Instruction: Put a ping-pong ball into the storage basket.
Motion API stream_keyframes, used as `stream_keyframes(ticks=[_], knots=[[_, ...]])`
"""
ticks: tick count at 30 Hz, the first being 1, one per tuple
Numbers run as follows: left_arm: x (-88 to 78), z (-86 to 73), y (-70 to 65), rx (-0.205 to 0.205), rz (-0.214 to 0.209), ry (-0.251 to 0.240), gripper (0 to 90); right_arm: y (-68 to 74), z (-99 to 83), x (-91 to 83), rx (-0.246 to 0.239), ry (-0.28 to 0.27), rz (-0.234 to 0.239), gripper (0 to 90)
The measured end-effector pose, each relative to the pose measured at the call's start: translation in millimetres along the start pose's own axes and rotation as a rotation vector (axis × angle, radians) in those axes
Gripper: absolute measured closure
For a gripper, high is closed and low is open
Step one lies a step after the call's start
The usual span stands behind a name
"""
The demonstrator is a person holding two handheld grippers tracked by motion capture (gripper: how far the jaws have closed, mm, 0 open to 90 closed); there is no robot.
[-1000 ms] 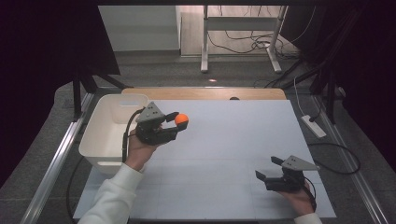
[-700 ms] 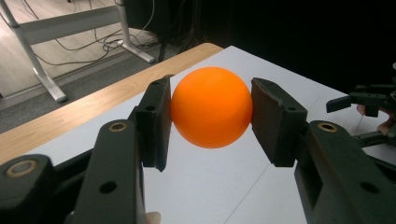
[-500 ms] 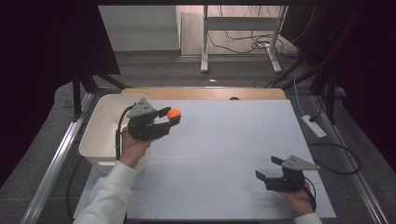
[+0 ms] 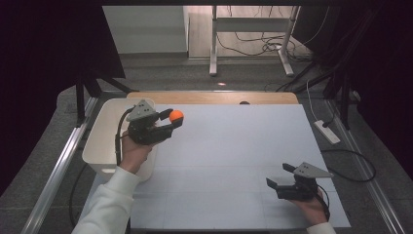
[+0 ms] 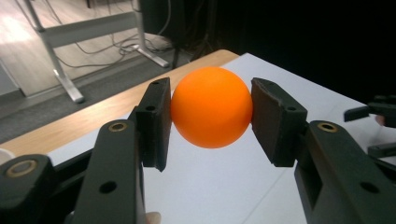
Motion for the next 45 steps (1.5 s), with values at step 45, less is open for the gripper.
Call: stream_keyframes(ticks=[45], knots=[[-32.0,1.9,53.8,-0.078,0.11,-0.013,50.8,0.0,0.7,-0.2,0.004,-0.003,0.0,11.1]])
Point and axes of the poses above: each handheld gripper's, and its own axes: x roughly forward along the jaws, z roughly out of its top, y roughly to its left, the point moved 9 cm from there along x, roughly forward along the jaws, and after that the axes turned 6 degrees about y, right-handed, at the moved point
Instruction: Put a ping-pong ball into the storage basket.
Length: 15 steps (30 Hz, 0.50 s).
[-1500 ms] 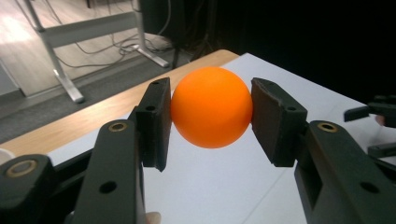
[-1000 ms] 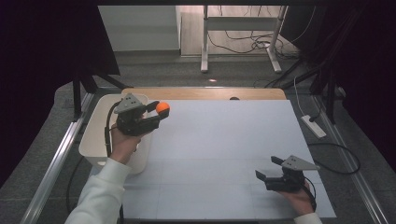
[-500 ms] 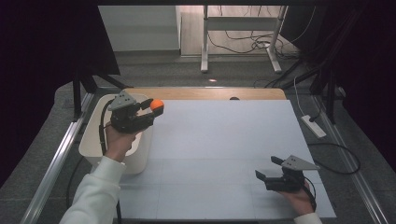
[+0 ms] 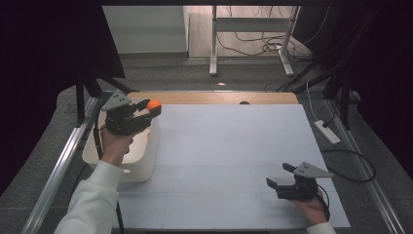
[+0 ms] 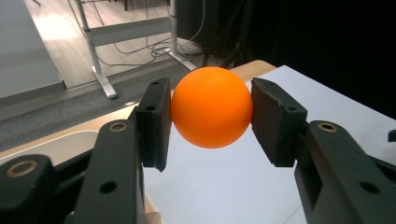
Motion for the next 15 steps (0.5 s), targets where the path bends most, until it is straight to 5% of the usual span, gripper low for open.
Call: stream_keyframes(ticks=[15], knots=[[-3.2,-4.0,24.5,-0.035,0.056,0.006,50.8,0.3,0.1,-0.1,-0.003,0.0,-0.001,11.1]])
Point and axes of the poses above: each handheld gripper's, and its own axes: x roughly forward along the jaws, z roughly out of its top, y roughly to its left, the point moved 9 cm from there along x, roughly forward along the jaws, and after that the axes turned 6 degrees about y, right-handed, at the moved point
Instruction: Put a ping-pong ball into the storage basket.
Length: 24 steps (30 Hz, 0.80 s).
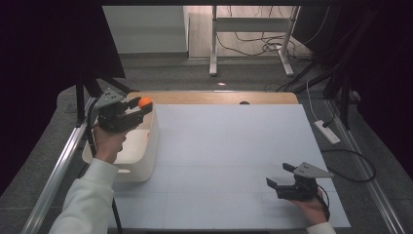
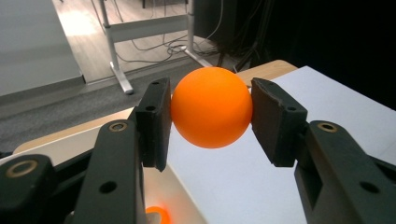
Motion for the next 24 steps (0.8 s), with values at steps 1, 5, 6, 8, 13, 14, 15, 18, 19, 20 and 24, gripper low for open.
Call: stream_keyframes(ticks=[1,5,6,8,13,14,15,18,19,20,24], knots=[[0.1,-0.5,1.3,-0.007,-0.003,-0.002,50.8,-0.1,0.1,0.1,0.0,-0.001,0.0,11.2],[1.2,-2.6,7.6,-0.01,0.016,0.005,50.7,0.1,-0.1,0.9,-0.001,0.001,0.003,11.1],[1.5,-3.2,9.8,-0.015,0.021,0.007,50.7,0.0,-0.1,0.9,-0.001,0.001,0.003,11.1],[1.7,-4.5,14.8,-0.022,0.032,0.01,50.8,0.1,-0.1,0.8,0.0,0.0,0.003,11.1],[3.9,-10.2,30.4,-0.031,0.08,0.03,50.7,0.3,-0.4,1.1,-0.001,0.003,0.004,11.1],[4.0,-11.4,33.9,-0.035,0.088,0.032,50.7,0.5,-0.5,1.5,-0.002,0.003,0.004,11.1],[3.9,-12.1,36.3,-0.04,0.092,0.031,50.7,0.7,-0.6,1.7,-0.004,0.004,0.005,11.1],[2.4,-15.4,45.7,-0.055,0.11,0.032,50.7,0.7,-0.8,1.8,-0.005,0.005,0.005,11.1],[1.5,-16.7,49.4,-0.061,0.117,0.032,50.7,0.6,-0.9,1.8,-0.006,0.005,0.004,11.1],[0.7,-18.1,52.0,-0.064,0.121,0.036,50.7,0.6,-0.8,1.9,-0.003,0.005,0.005,11.1],[-2.1,-22.2,62.5,-0.081,0.142,0.044,50.7,0.7,-1.2,2.6,-0.004,0.008,0.005,11.2]])
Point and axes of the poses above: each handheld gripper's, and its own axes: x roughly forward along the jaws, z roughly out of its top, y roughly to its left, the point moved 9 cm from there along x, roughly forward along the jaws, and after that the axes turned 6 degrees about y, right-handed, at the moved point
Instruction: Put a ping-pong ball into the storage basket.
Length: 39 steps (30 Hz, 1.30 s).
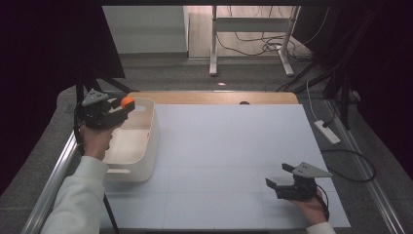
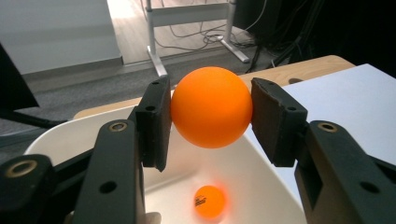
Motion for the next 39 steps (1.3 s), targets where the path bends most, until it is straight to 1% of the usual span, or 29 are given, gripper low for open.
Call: stream_keyframes(ticks=[2,5,12,13,14,17,20,21,22,26,28,29,31,35,39], knots=[[0.5,-1.1,4.4,-0.009,0.006,0.005,50.7,0.4,-0.3,0.3,0.0,0.004,0.001,11.2],[2.6,-2.1,6.9,-0.015,0.006,0.013,50.7,0.0,0.2,0.1,0.002,-0.001,0.0,11.1],[10.4,-4.2,7.4,-0.021,0.013,0.036,50.7,-0.6,0.3,-0.7,0.006,-0.003,-0.002,11.2],[13.2,-4.8,6.7,-0.017,0.014,0.048,50.7,-0.6,0.3,-0.8,0.006,-0.003,-0.001,11.2],[13.2,-4.8,6.7,-0.017,0.014,0.048,50.7,-0.6,0.4,-0.9,0.006,-0.003,-0.001,11.2],[17.5,-6.7,7.1,-0.016,0.015,0.069,50.7,-0.4,0.4,-0.8,0.006,-0.004,0.0,11.2],[22.7,-9.1,10.9,-0.025,0.018,0.092,50.7,-0.4,0.5,-0.7,0.005,-0.004,0.0,11.2],[22.7,-9.1,10.9,-0.025,0.018,0.092,50.7,-0.4,0.5,-0.7,0.005,-0.004,0.0,11.2],[25.3,-10.0,13.6,-0.032,0.023,0.102,50.7,-0.8,0.4,-0.8,0.005,-0.003,-0.002,11.2],[31.2,-12.9,17.7,-0.036,0.033,0.126,50.7,-0.7,0.1,-0.3,0.003,-0.001,-0.003,11.2],[34.2,-14.6,19.4,-0.03,0.038,0.148,50.7,-0.7,0.0,-0.2,0.002,0.0,-0.003,11.2],[35.5,-15.1,20.3,-0.036,0.039,0.158,50.7,-0.4,-0.2,-0.2,0.004,0.001,-0.002,11.2],[37.4,-15.9,20.0,-0.043,0.03,0.173,50.6,-0.6,-0.3,-0.2,0.002,0.001,-0.003,11.2],[42.4,-20.6,19.7,-0.027,0.041,0.212,50.6,-1.0,-0.4,-0.2,0.006,0.002,-0.005,11.2],[47.0,-25.1,20.3,-0.037,0.036,0.241,50.6,-0.5,-0.8,0.0,0.002,0.004,-0.003,11.2]])
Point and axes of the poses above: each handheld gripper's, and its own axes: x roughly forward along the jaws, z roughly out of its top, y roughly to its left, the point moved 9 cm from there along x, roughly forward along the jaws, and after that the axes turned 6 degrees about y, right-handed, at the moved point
